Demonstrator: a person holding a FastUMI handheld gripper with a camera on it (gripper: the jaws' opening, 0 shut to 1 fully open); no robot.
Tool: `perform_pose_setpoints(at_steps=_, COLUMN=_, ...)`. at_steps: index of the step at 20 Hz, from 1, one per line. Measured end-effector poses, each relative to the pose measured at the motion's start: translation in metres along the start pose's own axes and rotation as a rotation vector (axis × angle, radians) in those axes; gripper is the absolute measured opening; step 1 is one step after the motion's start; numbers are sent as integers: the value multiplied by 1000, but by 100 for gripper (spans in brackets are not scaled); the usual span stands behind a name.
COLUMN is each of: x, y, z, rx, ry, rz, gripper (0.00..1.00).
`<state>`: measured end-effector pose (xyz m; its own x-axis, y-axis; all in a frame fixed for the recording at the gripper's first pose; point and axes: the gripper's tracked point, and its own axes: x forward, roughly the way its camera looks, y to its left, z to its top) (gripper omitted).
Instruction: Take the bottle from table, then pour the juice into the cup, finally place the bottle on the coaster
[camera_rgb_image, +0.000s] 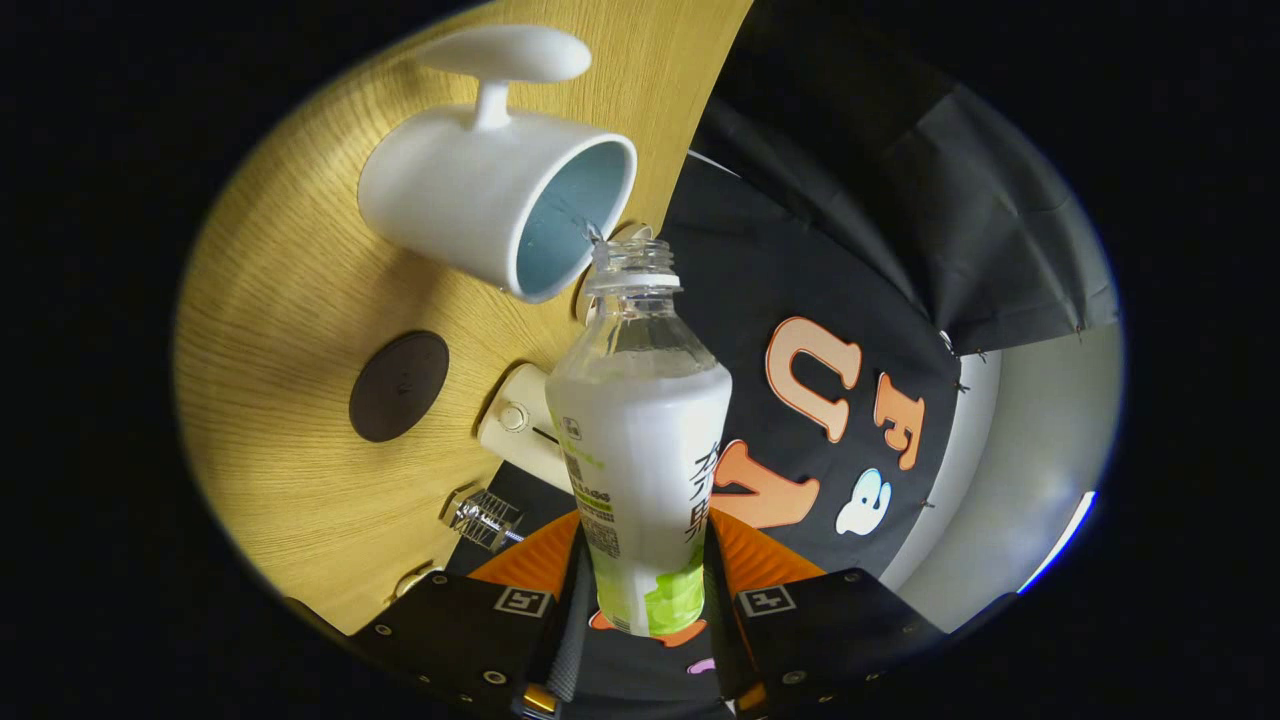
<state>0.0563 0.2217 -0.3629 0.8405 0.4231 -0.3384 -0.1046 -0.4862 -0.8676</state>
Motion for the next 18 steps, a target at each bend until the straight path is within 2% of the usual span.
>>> perform_pose_setpoints(at_steps=11, x=-7, y=1, z=5, rx=-5, ry=-5, rz=9, gripper=53)
perform_pose_setpoints(at_steps=18, x=-14, y=26, z=7, rx=150, ry=33, rz=63, gripper=53)
